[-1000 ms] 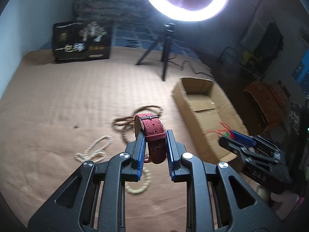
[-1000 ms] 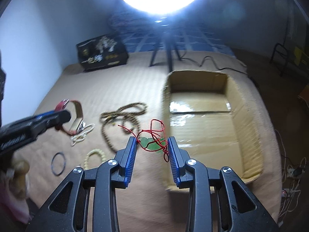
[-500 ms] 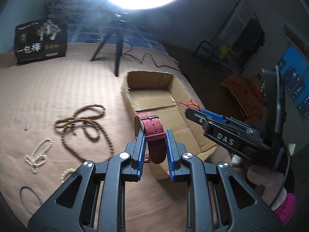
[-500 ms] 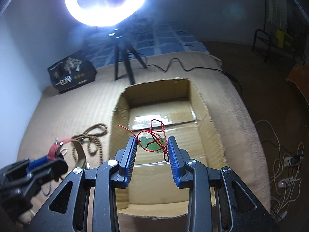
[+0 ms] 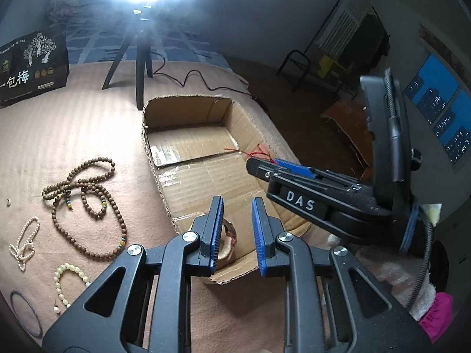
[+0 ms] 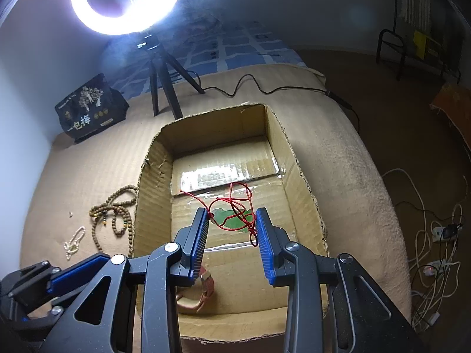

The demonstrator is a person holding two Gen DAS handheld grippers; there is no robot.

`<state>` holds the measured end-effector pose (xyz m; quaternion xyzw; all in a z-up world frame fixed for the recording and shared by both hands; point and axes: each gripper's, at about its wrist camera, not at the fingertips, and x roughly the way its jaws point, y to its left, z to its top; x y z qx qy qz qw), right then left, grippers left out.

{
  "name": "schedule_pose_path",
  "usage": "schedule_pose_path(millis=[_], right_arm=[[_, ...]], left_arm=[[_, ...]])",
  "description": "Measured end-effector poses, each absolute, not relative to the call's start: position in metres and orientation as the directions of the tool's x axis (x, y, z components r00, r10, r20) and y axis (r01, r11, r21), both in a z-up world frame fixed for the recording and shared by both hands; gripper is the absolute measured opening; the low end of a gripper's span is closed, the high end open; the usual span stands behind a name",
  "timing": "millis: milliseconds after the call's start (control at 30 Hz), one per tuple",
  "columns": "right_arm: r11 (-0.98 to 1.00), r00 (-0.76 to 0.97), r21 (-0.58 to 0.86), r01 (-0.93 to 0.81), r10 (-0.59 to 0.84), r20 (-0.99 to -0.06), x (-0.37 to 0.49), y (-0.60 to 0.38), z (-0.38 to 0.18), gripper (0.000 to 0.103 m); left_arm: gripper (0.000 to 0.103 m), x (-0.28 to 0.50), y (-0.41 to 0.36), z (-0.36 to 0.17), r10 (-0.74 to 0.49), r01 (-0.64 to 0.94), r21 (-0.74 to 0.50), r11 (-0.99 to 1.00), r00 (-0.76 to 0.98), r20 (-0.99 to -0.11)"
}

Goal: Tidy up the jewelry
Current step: 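Carry the watch with the left tool into the cardboard box while the right tool drops the pendant there, then move the right tool to the brown wooden bead mala and close on it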

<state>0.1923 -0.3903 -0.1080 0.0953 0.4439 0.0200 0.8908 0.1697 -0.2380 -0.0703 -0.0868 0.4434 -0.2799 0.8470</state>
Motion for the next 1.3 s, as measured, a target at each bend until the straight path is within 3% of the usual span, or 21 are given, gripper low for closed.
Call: schedule_pose_path(millis=[133, 233, 333, 833, 1300], right_arm=[[0.984, 0.601, 0.169, 0.051, 0.104, -0.792, 0.193, -0.390, -0.110, 0.033], [0.985, 0.597, 0.158, 0.069, 0.086, -0.798, 0.193, -0.391, -0.111, 0.048], [0.985, 0.601, 0.153, 0.080, 0.075, -0.796, 0.192, -0.394, -0.111, 0.050], [0.987, 0.639, 0.154, 0.038, 0.094, -0.763, 0.182, -0.369, -0.086, 0.051], [0.981, 0.618, 0.166, -0.096, 0.189, -0.763, 0.182, -0.307, -0.086, 0.058]], left_arm=[[0.019, 0.171, -0.234, -0.072, -0.529, 0.390, -0.373, 0.842, 0.458, -0.714], [0.021, 0.171, -0.231, -0.072, -0.502, 0.392, -0.338, 0.856, 0.474, -0.723], [0.041, 0.170, -0.225, -0.074, -0.480, 0.381, -0.318, 0.868, 0.484, -0.732], [0.042, 0.161, -0.188, -0.067, -0.397, 0.360, -0.225, 0.905, 0.531, -0.748], [0.042, 0.171, -0.076, -0.072, -0.335, 0.257, -0.226, 0.940, 0.556, -0.760]])
